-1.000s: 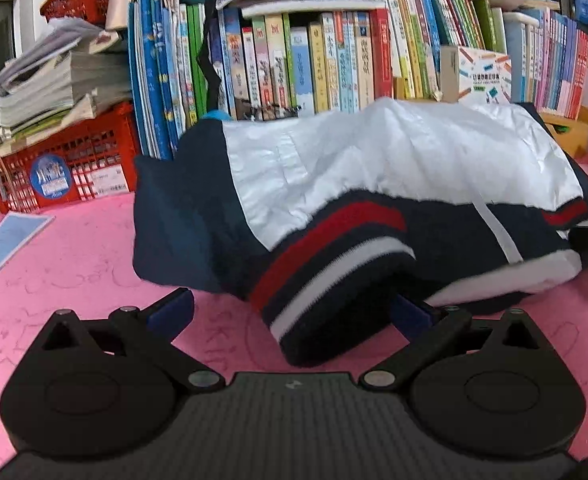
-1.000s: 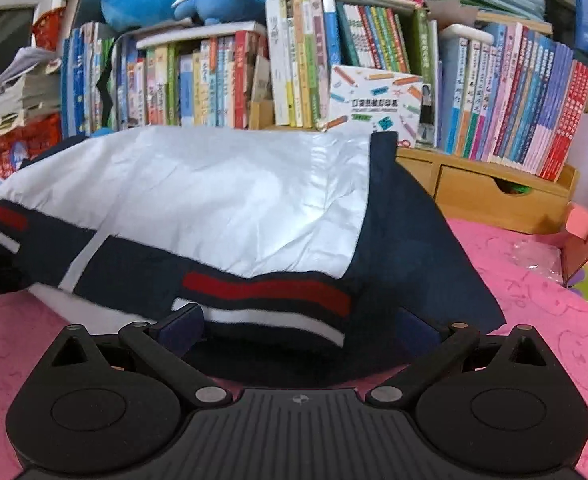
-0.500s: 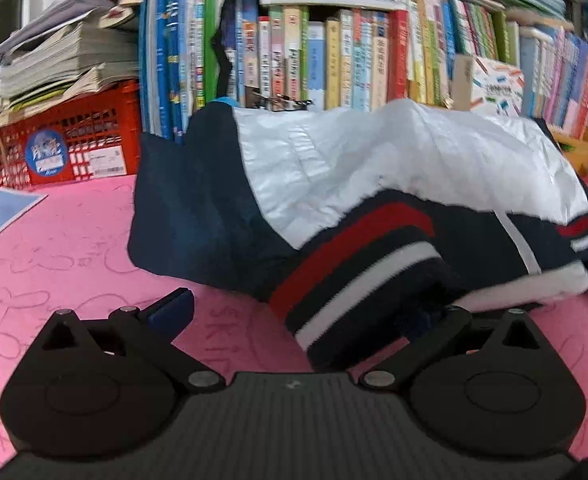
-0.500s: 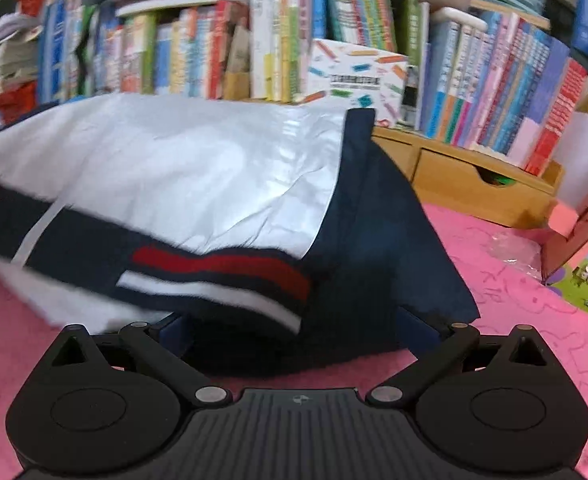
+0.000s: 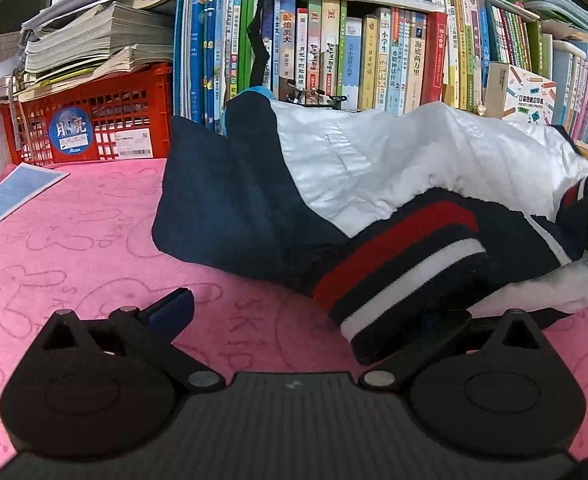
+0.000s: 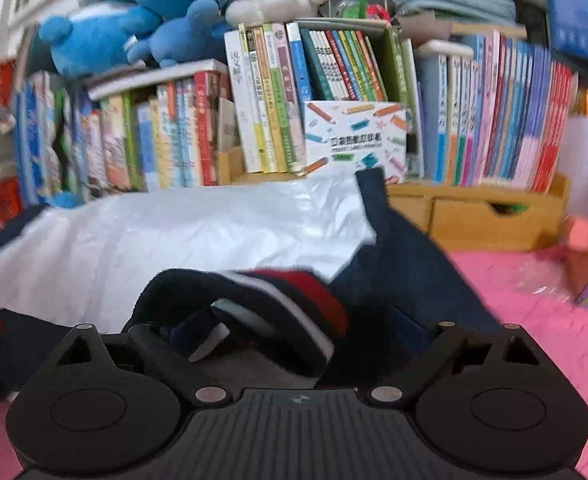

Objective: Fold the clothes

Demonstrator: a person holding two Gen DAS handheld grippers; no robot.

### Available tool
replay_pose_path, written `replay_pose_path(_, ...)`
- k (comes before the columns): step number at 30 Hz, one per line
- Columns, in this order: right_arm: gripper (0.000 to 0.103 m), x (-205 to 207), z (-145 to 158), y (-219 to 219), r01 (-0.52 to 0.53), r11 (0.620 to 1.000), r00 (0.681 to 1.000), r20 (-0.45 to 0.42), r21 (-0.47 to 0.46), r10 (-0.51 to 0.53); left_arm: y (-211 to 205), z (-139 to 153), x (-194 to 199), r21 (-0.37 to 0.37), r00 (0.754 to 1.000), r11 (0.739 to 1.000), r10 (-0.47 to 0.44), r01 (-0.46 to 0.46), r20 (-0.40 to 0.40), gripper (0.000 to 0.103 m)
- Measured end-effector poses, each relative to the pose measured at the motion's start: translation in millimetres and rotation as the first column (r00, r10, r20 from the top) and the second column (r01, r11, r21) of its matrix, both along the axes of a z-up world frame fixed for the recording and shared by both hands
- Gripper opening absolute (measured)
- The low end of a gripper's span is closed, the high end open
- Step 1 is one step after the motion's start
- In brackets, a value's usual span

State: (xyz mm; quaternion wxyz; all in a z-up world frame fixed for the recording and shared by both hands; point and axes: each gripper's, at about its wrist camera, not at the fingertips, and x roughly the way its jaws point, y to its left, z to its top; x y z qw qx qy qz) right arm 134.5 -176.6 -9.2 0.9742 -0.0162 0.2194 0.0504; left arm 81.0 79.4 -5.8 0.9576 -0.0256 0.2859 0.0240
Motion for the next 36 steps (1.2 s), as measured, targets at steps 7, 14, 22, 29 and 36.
replay_pose_path(7, 0.069, -16.5, 5.6, -43.6, 0.142, 0.990, 0.989, 0.043, -0.021, -0.141, 16.6, 4.7, 3.6, -0.054, 0.997, 0.996, 0.068, -0.066, 0.042, 0.103)
replay_pose_path(14, 0.084, -34.2, 6.0, -61.1, 0.144, 0.983, 0.987, 0.087, -0.112, -0.135, 10.6, 13.3, -3.2, 0.079, 0.988, 0.990, 0.104, -0.113, 0.111, 0.103)
replay_pose_path(22, 0.096, -86.3, 25.3, -65.6, 0.114, 0.982, 0.982, 0.164, -0.152, -0.089, 46.1, 41.9, -33.2, -0.009, 0.980, 0.990, 0.138, -0.138, 0.141, 0.103)
replay_pose_path(29, 0.100, -154.6, 37.7, -76.8, 0.039, 0.991, 0.987, 0.158, -0.130, -0.018, 54.0, 57.6, -103.3, 0.056, 0.976, 0.993, 0.092, -0.105, 0.195, 0.103)
replay_pose_path(36, 0.103, -225.9, 30.3, -79.5, 0.003, 0.995, 0.994, 0.107, -0.105, 0.009, 59.2, 60.5, -171.8, 0.077, 0.978, 0.992, 0.082, -0.098, 0.191, 0.103)
